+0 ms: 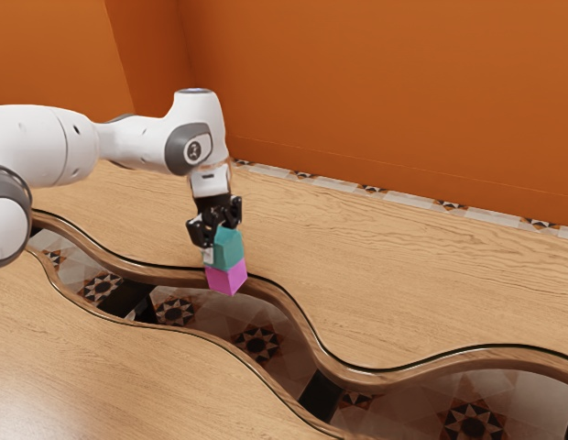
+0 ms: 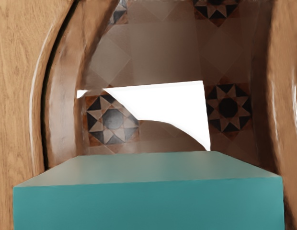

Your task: Pick up the blue block with one arm, and put the blue block on the pink block with one arm

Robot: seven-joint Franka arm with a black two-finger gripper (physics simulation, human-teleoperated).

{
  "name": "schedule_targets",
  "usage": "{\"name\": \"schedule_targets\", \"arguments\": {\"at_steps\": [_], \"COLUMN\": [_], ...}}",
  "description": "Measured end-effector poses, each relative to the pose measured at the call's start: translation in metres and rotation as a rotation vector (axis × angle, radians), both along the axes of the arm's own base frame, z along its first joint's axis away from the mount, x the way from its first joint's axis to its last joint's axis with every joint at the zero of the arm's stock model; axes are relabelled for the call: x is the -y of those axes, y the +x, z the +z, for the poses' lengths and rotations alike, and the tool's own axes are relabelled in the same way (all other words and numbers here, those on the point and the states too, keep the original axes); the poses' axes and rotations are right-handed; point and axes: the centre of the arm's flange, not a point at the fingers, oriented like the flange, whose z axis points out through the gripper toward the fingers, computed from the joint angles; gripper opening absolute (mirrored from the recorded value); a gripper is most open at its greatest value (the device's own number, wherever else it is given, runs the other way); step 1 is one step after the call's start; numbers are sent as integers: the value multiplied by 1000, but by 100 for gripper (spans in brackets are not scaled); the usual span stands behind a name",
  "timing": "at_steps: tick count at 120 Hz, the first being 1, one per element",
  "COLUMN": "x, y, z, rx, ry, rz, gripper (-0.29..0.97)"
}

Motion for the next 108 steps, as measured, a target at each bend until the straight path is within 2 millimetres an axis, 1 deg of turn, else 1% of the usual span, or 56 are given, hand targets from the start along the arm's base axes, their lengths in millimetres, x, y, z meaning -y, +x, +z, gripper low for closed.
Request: {"name": "schedule_targets", "arguments": {"at_steps": [11,15,37,51,57,61,65,69,72,79,84,95,102,105,108], "x": [-5,-4,-2,-2,-2,-2,-1,2,6,15,21,28,33,36,39], "y": [1,2,2,2,2,2,0,-7,-18,-50,-71,-106,-118,-122,-126], "z": [0,-2,-6,-7,-5,4,19,46,68,140,180,238,286,298,305], "rx": [9,8,9,9,13,26,46,74,96,164,188,173,197,196,188], "ry": [-10,-15,-35,-42,-45,-48,-49,-45,-40,-24,-16,4,42,52,61], "rz": [-13,-21,-53,-70,-75,-76,-79,-85,-90,-98,-92,-26,23,44,64], "gripper": [36,41,53,60,61,62,63,64,64,65,66,66,67,67,67]}}
